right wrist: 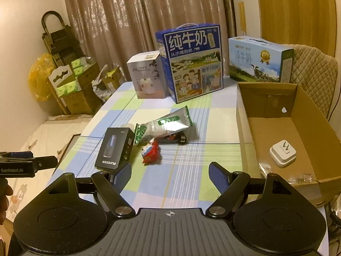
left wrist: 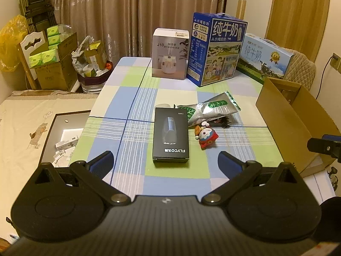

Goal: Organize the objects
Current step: 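Move both open tools back over the table items, then grasp the black FLYCO box with the left tool while the right tool grasps the red Doraemon figure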

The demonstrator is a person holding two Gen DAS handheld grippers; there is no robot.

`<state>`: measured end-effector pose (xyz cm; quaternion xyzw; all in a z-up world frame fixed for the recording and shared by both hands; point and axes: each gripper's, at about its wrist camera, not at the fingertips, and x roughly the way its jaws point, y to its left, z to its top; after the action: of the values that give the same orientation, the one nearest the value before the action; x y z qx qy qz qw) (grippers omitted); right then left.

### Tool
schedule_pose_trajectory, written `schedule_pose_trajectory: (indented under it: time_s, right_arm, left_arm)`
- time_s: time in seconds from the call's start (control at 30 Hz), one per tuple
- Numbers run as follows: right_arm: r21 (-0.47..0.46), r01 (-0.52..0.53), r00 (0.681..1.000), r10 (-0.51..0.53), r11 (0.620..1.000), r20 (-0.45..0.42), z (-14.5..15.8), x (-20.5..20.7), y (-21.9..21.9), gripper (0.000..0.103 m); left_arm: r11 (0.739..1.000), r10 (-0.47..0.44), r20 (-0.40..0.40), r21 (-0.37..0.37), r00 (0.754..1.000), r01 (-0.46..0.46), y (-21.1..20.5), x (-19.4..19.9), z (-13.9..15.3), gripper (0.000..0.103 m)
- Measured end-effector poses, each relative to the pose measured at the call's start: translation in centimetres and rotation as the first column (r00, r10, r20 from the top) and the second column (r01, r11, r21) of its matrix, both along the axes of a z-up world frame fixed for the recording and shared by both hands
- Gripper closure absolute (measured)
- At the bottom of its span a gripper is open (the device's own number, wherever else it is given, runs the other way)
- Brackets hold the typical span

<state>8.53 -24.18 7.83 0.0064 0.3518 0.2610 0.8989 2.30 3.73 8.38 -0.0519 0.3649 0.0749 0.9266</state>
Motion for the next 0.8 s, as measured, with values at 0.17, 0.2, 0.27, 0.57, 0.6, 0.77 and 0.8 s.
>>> schedule_pose_trajectory:
  time_s: [0.17, 0.2, 0.27, 0.57, 0.6, 0.77, 0.8]
  right_arm:
    - [-0.005, 0.000, 1.000, 0.000, 1.000, -0.007, -0.4, 0.2, 0.3, 0.026]
    - [-0.005, 0.000, 1.000, 0.000, 1.000, -0.010, -0.5, 0.2, 0.3, 0.026]
    - [-0.007, -0.002, 1.000, 0.001, 1.000, -0.017, -0.8, 0.3, 0.5, 0.026]
    - [-0.005, -0.014, 0.999, 0.014, 1.000, -0.042, -2.1, 1.1, 1.5, 0.026]
    - [-0.005, -0.015, 0.999, 0.014, 1.000, -0.046, -2.3, 1.2, 1.7, 0.026]
    - [-0.001, -0.036, 0.997, 0.036, 0.999, -0.063, -3.5, 2.6, 2.9, 0.026]
    - [0.001, -0.041, 0.997, 0.041, 0.999, -0.064, -3.7, 2.9, 3.2, 0.026]
  left_arm:
    - [1.000, 0.001, -0.014, 0.000, 1.000, -0.001, 0.1, 0.1, -0.6, 0.001]
    - [1.000, 0.001, -0.018, 0.000, 1.000, -0.001, 0.1, 0.1, -0.7, 0.001]
    - [1.000, 0.002, -0.023, -0.001, 1.000, -0.002, 0.2, 0.1, -1.0, 0.001]
    - [1.000, 0.006, -0.048, 0.009, 0.999, -0.006, 0.6, 1.0, -2.0, 0.001]
    - [1.000, 0.005, -0.051, 0.012, 0.999, -0.005, 0.7, 1.2, -2.2, 0.001]
    - [1.000, 0.007, -0.068, 0.017, 0.998, -0.006, 1.2, 2.6, -3.1, 0.001]
    - [1.000, 0.008, -0.070, 0.016, 0.997, -0.007, 1.4, 2.9, -3.2, 0.001]
